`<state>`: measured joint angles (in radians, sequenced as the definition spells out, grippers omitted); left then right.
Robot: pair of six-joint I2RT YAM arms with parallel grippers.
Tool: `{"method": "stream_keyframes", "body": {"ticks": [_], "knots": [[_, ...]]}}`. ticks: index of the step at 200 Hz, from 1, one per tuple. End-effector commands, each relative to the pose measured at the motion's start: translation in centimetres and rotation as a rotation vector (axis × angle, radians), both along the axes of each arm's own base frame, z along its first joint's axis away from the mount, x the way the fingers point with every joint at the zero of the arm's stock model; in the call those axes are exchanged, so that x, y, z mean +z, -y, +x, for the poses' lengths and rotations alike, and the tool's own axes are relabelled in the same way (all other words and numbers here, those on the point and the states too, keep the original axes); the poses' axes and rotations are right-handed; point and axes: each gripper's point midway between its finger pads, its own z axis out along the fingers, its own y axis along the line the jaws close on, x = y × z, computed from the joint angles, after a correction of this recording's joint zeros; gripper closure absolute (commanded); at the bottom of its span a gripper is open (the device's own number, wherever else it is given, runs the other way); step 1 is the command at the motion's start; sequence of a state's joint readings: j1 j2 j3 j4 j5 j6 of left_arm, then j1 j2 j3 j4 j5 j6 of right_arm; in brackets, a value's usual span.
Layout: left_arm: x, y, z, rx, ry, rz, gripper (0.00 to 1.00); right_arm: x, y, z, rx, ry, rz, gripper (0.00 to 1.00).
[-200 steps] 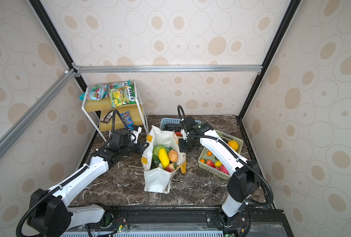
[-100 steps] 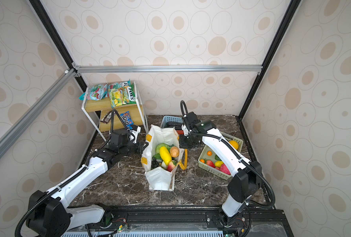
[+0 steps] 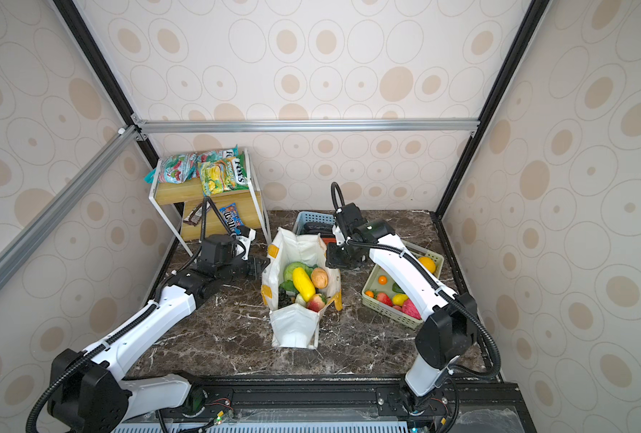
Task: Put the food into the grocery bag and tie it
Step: 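Withdraw the right gripper from the bag back over the green basket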
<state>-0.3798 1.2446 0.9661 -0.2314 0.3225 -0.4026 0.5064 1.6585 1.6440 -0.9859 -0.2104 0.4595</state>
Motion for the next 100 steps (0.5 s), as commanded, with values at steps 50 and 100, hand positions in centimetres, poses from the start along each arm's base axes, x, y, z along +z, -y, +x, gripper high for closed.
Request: {"method": "stream_keyframes", "body": {"ticks": [50,100], "knots": [[1.3,-0.2,0.6,-0.001,0.037,0.009,0.93,5.9,3.7,0.4,-0.075,0.148,0.000,0.36],[1.3,-0.1,0.6,-0.008,0.037,-0.002,0.97,2.3,13.8,1.4,-0.364,0.063,-0.160,0.34]]}}
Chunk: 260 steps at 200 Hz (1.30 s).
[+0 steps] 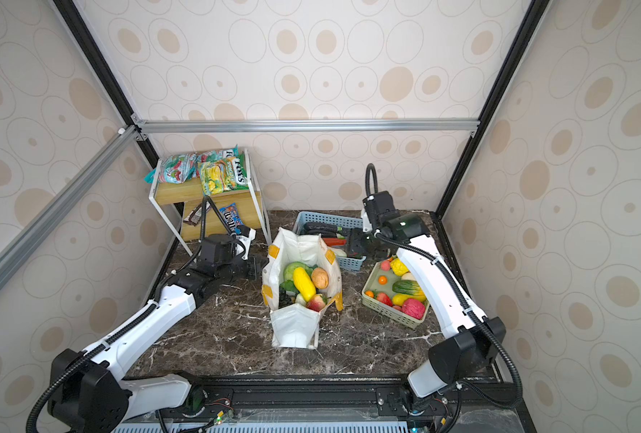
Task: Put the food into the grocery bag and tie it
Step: 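Withdraw the right gripper from the bag back over the green basket, then lower the right gripper into the green basket toward the small orange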
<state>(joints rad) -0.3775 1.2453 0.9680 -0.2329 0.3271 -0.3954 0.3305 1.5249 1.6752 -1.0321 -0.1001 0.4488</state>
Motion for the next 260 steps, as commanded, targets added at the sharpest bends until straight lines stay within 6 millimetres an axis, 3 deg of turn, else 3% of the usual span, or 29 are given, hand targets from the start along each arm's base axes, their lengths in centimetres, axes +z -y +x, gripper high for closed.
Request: {"method": "stream_keyframes", "body": {"ticks": [1,36,65,137,260], "knots": [[1.3,0.0,0.6,-0.003,0.036,-0.005,0.97,-3.0,5.4,-0.6,-0.156,-0.096,-0.098,0.34],[1.1,0.0,0.5,-0.005,0.033,-0.012,0.98,-5.5,9.6,-0.9,-0.266,-0.136,-0.202,0.36],[1.0,0.2,0.6,-0.012,0.031,-0.018,1.00,-7.9,11.0,-0.8,-0.313,-0.177,-0.196,0.39],[1.0,0.2,0.6,-0.014,0.026,-0.016,1.00,-13.4,11.0,0.3,-0.299,-0.258,-0.176,0.47],[0.8,0.3,0.6,-0.007,0.024,-0.024,1.00,-18.9,10.3,1.5,-0.256,-0.330,-0.168,0.48]]}}
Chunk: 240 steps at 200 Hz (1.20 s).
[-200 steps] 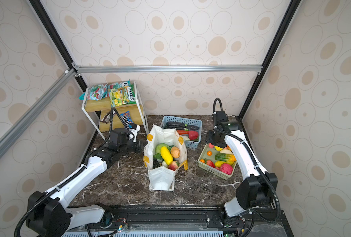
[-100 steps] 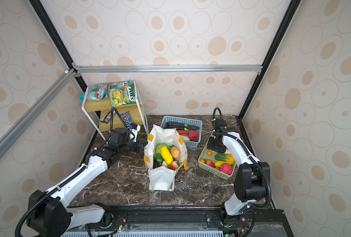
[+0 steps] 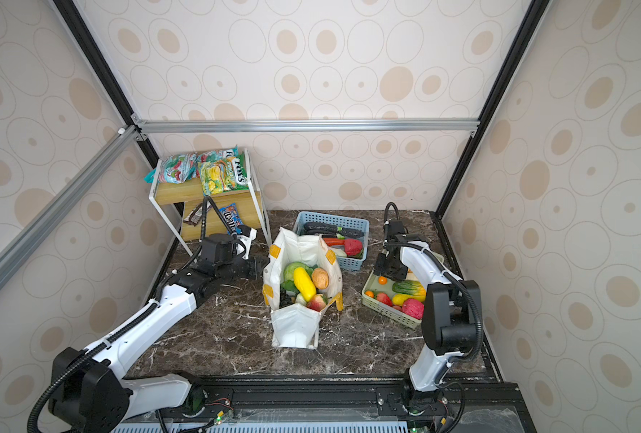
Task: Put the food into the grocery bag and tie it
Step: 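Lower the right gripper into the green basket toward the small orange, then close the right gripper on the small orange and lift it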
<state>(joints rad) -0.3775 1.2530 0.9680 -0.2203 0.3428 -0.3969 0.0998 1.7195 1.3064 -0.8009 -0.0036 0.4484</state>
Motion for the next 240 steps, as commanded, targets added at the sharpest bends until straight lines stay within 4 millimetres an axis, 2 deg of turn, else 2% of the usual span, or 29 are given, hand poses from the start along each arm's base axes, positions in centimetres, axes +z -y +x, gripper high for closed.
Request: {"method": "stream_keyframes", "body": {"ticks": [1,159,240], "knots": [[0.8,0.0,0.5,0.005,0.024,-0.013,1.00,-1.2,0.2,-0.2,0.011,-0.025,-0.006,0.48],[0.7,-0.3,0.5,0.022,0.018,-0.012,1.00,-4.6,-0.6,0.5,0.048,-0.062,0.020,0.46],[0.9,-0.3,0.8,0.023,0.020,-0.010,1.00,-6.2,-0.1,0.6,0.054,-0.095,-0.012,0.49]]}}
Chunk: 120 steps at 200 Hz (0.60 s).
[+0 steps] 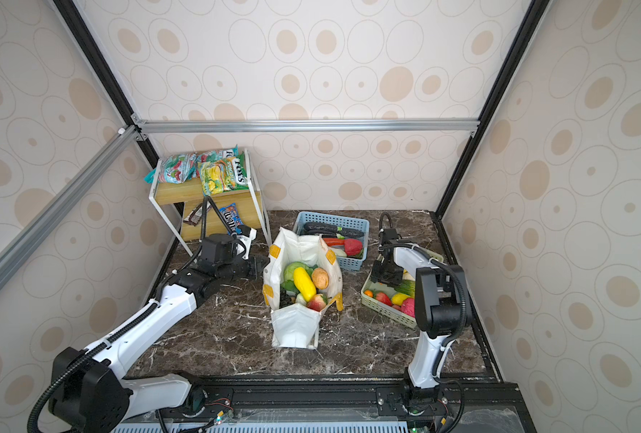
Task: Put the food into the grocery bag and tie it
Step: 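Close the right gripper on the small orange and lift it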
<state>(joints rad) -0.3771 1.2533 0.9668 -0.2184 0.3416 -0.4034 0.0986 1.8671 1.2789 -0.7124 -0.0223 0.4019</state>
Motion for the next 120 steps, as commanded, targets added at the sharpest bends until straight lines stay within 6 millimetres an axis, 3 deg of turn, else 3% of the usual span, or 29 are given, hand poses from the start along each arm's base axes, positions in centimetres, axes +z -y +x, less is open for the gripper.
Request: {"method": "stream_keyframes", "body": {"ticks": [1,120], "knots": [[0.9,-0.3,0.7,0.019,0.021,-0.006,1.00,-0.6,0.3,0.1,0.007,-0.008,-0.011,0.49],[0.9,-0.2,0.5,0.019,0.019,-0.015,1.00,-1.8,1.0,0.9,0.045,0.051,-0.062,0.63]]}}
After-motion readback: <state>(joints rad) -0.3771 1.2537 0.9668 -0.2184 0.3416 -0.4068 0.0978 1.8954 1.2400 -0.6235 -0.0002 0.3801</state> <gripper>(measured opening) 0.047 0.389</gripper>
